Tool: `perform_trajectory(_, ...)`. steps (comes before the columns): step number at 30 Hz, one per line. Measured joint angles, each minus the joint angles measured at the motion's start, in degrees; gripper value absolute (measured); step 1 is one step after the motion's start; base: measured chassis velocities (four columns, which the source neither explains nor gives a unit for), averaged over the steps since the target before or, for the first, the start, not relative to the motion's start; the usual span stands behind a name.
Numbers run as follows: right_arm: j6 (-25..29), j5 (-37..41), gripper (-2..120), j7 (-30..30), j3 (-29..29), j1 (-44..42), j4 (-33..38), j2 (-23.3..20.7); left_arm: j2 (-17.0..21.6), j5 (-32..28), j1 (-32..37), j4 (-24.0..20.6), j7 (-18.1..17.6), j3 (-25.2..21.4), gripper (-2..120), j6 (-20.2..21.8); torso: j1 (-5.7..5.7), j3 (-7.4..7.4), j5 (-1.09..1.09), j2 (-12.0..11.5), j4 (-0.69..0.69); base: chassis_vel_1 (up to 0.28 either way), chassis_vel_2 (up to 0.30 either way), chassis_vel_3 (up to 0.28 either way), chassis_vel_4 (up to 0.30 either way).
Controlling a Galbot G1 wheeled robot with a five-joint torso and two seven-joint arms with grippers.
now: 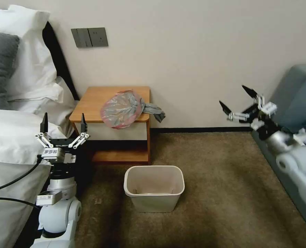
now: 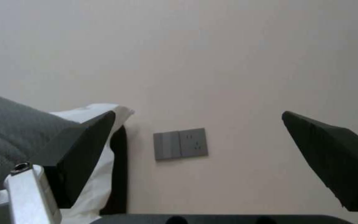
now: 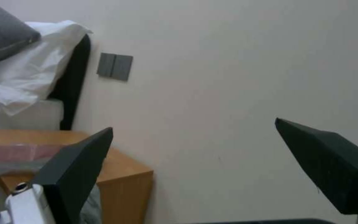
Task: Pick up the garbage bag from the table and place it over the trash can.
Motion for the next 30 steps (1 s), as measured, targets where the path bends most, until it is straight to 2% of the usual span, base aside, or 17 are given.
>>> perform_trajectory(4,-4.3,3.1,100,-8.2,-10.6,11.4,-6.2,1.9,-0.7,-0.2,-0.2,0.6,0.7,0.3,100,-0.2,0.0,0.0,0.01,0.0,0.0,0.0,0.0,0.0,0.0)
perform_trajectory(5,-4.3,3.1,100,-8.2,-10.6,11.4,-6.2,1.9,-0.7,-0.2,-0.2,0.6,0.7,0.3,100,-0.2,0.0,0.0,0.01,0.0,0.0,0.0,0.0,0.0,0.0)
perform_trajectory(8,-5.5,3.8,100,-13.3,-19.1,20.2,-13.3,5.9,-1.5,-0.2,-0.5,0.8,0.9,0.4,100,-0.1,0.0,0.0,0.04,0.0,-0.01,0.0,0.0,0.0,0.0)
perform_trajectory(9,-5.5,3.8,100,-13.3,-19.1,20.2,-13.3,5.9,-1.5,-0.2,-0.5,0.8,0.9,0.4,100,-0.1,0.0,0.0,0.04,0.0,-0.01,0.0,0.0,0.0,0.0)
perform_trajectory(11,-5.9,1.7,100,-16.6,-23.3,25.5,-18.4,9.6,-1.8,-0.2,-0.5,1.3,0.9,0.5,100,-0.2,0.0,0.0,-0.02,0.0,-0.02,0.0,0.0,0.0,0.0)
perform_trajectory(14,-6.0,-0.9,100,-18.7,-24.8,28.2,-22.2,13.4,-1.8,-0.3,-0.4,1.6,1.0,0.5,100,-0.4,0.01,0.01,0.04,0.0,0.0,0.0,0.0,0.0,0.0)
perform_trajectory(16,-5.6,-4.0,100,-20.0,-27.0,31.4,-28.8,19.2,-1.7,-0.4,-0.3,1.9,1.1,0.5,100,-0.6,0.0,0.01,0.01,0.0,0.03,0.0,0.0,0.0,0.0)
perform_trajectory(17,-5.6,-4.0,100,-20.0,-27.0,31.4,-28.8,19.2,-1.7,-0.4,-0.3,1.9,1.1,0.5,100,-0.6,0.0,0.01,0.01,0.0,0.03,0.0,0.0,0.0,0.0)
perform_trajectory(20,-4.7,-5.2,100,-20.8,-29.7,34.6,-37.4,24.5,-1.2,-0.4,0.0,2.1,1.1,0.3,100,-0.6,0.0,0.0,0.0,0.0,0.01,0.0,0.0,0.0,0.0)
perform_trajectory(30,-4.7,-5.0,100,-21.5,-31.8,35.7,-42.8,27.6,-1.2,0.5,0.7,3.0,1.3,0.3,100,-1.0,0.0,0.0,0.02,0.0,-0.02,0.0,0.0,0.0,0.0)
